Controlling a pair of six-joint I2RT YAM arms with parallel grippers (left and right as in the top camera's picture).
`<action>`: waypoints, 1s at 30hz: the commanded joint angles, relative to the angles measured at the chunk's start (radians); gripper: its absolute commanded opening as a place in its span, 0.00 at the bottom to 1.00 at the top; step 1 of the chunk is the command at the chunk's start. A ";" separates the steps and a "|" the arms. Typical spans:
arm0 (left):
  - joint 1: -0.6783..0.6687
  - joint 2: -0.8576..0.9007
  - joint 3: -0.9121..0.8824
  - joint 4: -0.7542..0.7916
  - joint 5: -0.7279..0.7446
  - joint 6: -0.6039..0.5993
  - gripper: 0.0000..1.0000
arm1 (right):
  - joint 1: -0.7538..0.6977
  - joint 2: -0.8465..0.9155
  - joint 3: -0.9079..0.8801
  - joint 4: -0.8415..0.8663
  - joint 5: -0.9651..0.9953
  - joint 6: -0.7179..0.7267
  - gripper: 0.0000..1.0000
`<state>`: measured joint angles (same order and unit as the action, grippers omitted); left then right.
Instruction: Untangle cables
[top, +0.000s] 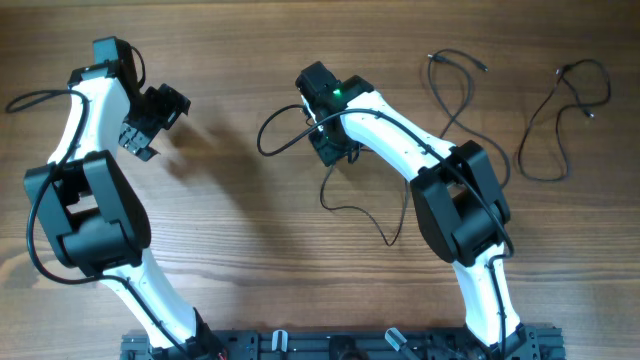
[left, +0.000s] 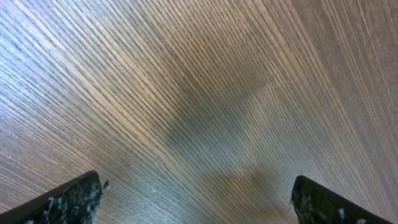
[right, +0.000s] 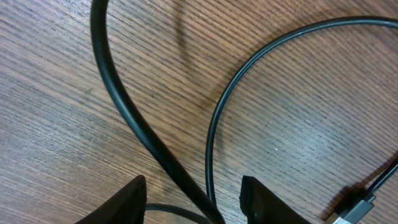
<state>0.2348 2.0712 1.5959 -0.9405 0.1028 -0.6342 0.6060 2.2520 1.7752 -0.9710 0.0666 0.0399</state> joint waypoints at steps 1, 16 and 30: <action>-0.004 0.003 -0.008 0.002 -0.006 -0.002 1.00 | -0.003 0.017 -0.004 0.018 0.041 -0.010 0.47; -0.004 0.003 -0.008 0.001 -0.006 -0.002 1.00 | -0.004 0.017 -0.004 0.018 0.050 -0.013 0.41; -0.004 0.003 -0.008 0.002 -0.006 -0.002 1.00 | -0.005 0.064 -0.004 0.018 0.049 -0.013 0.12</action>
<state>0.2348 2.0712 1.5959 -0.9405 0.1028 -0.6342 0.6060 2.2898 1.7752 -0.9558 0.0982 0.0299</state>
